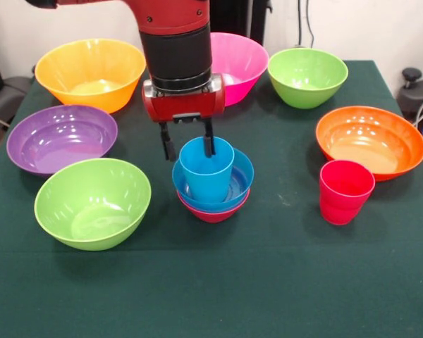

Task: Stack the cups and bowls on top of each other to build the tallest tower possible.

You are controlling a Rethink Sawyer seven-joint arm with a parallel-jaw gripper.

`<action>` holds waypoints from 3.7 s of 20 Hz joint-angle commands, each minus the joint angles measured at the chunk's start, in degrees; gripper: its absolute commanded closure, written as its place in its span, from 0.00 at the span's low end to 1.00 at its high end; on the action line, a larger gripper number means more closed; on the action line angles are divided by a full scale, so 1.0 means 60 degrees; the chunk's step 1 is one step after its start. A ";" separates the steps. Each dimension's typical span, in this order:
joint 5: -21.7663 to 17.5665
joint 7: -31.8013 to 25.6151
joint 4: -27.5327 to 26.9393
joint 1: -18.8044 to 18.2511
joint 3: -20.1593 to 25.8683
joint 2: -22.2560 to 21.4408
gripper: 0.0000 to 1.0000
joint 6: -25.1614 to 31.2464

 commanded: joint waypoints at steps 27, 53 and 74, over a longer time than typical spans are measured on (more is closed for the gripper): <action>0.1924 -0.1250 0.1489 0.0103 0.0730 -0.2833 0.00 0.1879; 0.2899 -0.1354 0.1562 0.0154 0.0910 -0.4335 0.00 0.2756; 0.2694 -0.1340 -0.0166 0.0813 0.0712 -0.3659 0.00 0.3963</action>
